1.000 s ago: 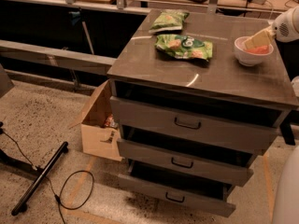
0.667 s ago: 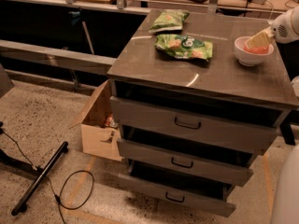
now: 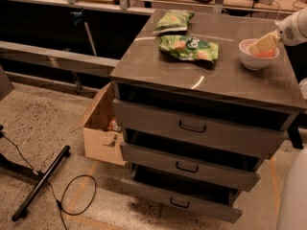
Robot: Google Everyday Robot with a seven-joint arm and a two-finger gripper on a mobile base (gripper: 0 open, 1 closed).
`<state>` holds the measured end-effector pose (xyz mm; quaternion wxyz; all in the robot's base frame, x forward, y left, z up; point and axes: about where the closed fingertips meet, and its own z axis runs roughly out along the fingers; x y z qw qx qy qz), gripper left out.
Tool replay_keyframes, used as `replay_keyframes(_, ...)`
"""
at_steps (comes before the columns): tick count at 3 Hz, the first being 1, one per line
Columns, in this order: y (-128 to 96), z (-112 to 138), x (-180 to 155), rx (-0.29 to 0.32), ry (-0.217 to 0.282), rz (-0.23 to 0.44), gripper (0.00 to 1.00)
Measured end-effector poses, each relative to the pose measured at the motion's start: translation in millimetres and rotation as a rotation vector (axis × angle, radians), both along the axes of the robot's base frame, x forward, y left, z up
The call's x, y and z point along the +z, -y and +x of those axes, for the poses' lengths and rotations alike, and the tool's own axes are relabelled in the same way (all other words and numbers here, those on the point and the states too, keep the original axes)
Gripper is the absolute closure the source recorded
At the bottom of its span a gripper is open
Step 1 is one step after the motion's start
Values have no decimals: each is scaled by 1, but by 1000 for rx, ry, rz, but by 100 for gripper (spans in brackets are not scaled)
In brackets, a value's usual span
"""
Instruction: Pick apple from white bowl and place on counter
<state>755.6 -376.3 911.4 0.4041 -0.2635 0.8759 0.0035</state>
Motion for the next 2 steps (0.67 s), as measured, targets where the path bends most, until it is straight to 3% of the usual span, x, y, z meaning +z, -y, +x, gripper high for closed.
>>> replay_keyframes(1,-1,1,0,8,5,-1,11)
replay_keyframes(2,1,3,-2,-2,2,-11,26)
